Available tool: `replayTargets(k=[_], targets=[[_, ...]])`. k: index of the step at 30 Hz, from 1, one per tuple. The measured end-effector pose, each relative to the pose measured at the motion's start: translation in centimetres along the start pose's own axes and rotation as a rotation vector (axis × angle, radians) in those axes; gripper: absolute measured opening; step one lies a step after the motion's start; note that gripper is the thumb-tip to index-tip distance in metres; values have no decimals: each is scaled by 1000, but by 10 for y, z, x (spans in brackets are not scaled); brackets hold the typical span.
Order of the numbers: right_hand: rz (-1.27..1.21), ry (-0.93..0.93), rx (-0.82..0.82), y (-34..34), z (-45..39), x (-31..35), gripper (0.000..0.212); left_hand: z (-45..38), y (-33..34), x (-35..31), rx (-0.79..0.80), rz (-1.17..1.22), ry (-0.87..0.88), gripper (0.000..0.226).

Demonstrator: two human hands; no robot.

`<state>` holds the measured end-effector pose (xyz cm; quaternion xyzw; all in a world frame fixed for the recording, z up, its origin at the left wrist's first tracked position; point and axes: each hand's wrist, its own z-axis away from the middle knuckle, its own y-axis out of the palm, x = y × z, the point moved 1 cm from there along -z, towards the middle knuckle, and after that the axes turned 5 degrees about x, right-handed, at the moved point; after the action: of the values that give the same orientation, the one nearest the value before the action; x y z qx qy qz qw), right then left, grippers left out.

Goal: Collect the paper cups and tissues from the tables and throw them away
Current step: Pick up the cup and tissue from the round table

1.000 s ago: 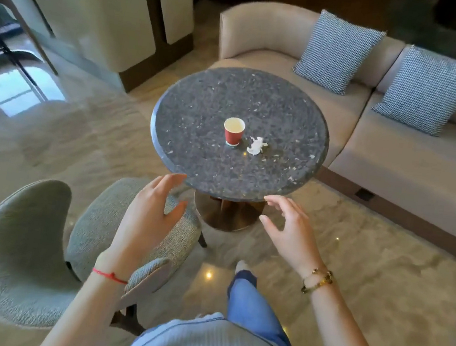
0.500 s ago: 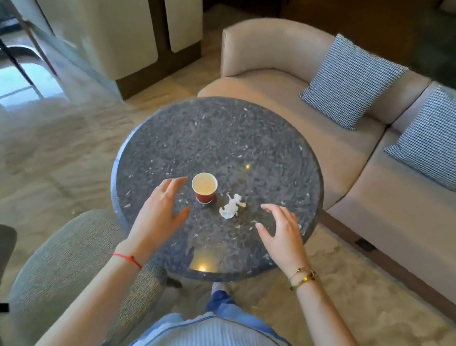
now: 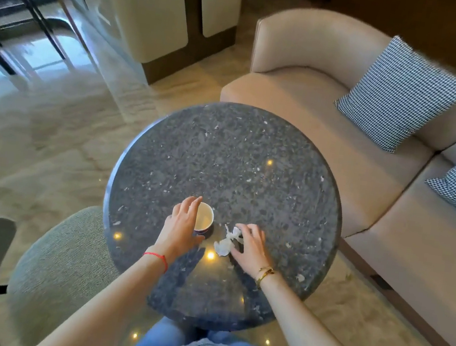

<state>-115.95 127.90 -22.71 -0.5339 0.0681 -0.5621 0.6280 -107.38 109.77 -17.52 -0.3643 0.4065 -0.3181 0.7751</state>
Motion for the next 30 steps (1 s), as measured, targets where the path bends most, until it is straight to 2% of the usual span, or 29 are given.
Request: replayTargets(k=[4, 7, 10, 13, 15, 22, 30], targets=[[59, -4, 48, 17, -23, 1, 57, -15, 6, 1, 33, -14, -36, 99], [121, -14, 10, 24, -34, 3, 52, -22, 7, 1, 47, -19, -49, 97], [147, -36, -23, 27, -39, 3, 39, -25, 8, 3, 63, -11, -56, 95], [83, -33, -10, 30, -41, 4, 21, -26, 7, 7, 49, 23, -65, 90], [47, -17, -1, 30, -41, 5, 17, -26, 5, 8, 28, 50, -64, 86], [-180, 48, -74, -4, -30, 15, 23, -14, -16, 14, -89, 169, 2, 82], [-239, 39, -213, -39, 26, 6, 25, 27, -28, 10, -164, 237, 75, 83]])
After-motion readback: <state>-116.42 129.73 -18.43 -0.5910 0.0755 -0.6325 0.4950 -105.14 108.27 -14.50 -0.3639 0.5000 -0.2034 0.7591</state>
